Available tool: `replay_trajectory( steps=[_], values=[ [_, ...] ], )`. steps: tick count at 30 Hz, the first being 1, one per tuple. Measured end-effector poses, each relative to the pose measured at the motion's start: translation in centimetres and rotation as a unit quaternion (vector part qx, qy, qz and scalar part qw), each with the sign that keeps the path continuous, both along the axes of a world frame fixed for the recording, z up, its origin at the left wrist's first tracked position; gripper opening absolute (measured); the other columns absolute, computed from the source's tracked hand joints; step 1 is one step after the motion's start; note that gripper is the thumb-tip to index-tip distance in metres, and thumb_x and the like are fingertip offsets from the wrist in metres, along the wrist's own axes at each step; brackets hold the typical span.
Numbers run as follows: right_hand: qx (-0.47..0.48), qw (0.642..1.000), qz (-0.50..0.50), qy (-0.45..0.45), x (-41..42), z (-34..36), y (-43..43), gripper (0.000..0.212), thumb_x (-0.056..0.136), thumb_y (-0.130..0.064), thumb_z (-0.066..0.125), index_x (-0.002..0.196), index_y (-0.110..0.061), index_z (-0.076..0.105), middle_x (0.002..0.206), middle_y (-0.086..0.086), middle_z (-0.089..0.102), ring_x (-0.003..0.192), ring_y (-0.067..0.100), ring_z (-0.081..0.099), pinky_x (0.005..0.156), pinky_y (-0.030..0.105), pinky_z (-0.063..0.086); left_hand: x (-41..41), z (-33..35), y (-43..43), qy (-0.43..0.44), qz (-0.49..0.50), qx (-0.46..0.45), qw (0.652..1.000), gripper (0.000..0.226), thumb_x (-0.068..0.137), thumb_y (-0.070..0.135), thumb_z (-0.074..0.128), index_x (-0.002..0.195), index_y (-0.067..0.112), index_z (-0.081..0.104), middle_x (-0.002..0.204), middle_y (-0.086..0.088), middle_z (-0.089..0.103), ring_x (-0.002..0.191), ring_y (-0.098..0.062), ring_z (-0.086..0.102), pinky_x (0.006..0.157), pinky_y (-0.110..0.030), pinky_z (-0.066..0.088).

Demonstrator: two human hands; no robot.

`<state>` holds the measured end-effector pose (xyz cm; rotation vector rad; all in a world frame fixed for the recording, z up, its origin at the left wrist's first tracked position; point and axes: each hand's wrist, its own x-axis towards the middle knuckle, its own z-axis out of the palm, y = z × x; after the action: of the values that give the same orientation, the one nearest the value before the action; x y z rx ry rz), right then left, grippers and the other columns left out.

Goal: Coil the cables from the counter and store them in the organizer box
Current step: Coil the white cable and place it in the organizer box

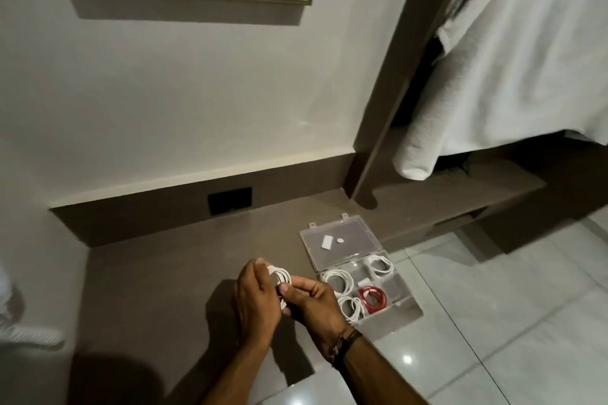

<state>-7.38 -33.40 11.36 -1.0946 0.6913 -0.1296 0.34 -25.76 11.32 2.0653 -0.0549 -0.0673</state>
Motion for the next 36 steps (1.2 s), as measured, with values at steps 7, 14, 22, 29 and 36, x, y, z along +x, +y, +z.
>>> replay_trajectory(
  steps=[7,14,22,29,36],
  values=[
    [-0.029,0.970,-0.216,0.106,-5.5,-2.9,-3.8,0.012,0.089,0.001,0.074,0.100,0.001,0.079,0.089,0.020,0.078,0.066,0.018,0.073,0.058,0.028,0.058,-4.0,-2.7,-3.4,-0.037,-0.262,0.037,0.964,0.016,0.096,0.020,0.058,0.101,0.019,0.073,0.098,0.004,0.069,0.089,-0.013,0.065,0.075,-0.003,0.037],
    [-0.098,0.935,-0.282,0.191,-10.3,-5.4,-10.4,0.012,0.082,0.002,0.082,0.091,0.007,0.077,0.078,0.025,0.077,0.067,0.028,0.066,0.062,0.035,0.055,-6.7,-3.3,-10.2,0.075,-0.369,0.122,0.918,0.020,0.090,0.028,0.063,0.104,0.018,0.073,0.102,-0.002,0.077,0.088,-0.016,0.067,0.069,-0.025,0.046],
    [-0.192,0.922,-0.233,0.243,-12.3,-7.9,-21.2,0.007,0.078,-0.007,0.086,0.083,-0.007,0.081,0.076,0.018,0.079,0.065,0.026,0.069,0.071,0.047,0.064,-8.5,-5.2,-20.7,0.202,-0.293,0.095,0.930,0.006,0.073,0.017,0.078,0.069,0.018,0.073,0.085,-0.005,0.079,0.077,-0.024,0.071,0.073,-0.040,0.063],
    [-0.221,0.928,-0.174,0.245,-12.3,-10.5,-27.0,0.008,0.075,-0.005,0.087,0.080,-0.007,0.080,0.075,0.013,0.079,0.067,0.022,0.071,0.072,0.042,0.063,-9.5,-7.3,-25.8,0.211,-0.202,0.132,0.947,0.011,0.071,0.022,0.081,0.081,0.023,0.079,0.084,0.001,0.080,0.082,-0.020,0.073,0.068,-0.024,0.057],
    [-0.250,0.936,-0.102,0.224,-12.5,-12.1,-28.5,0.009,0.074,-0.009,0.089,0.077,-0.012,0.080,0.066,0.007,0.078,0.054,0.002,0.064,0.061,0.025,0.053,-10.8,-8.3,-27.3,0.157,-0.128,0.145,0.969,0.002,0.074,0.018,0.080,0.075,0.017,0.078,0.079,-0.002,0.078,0.064,-0.011,0.062,0.047,-0.015,0.040]
  ],
)
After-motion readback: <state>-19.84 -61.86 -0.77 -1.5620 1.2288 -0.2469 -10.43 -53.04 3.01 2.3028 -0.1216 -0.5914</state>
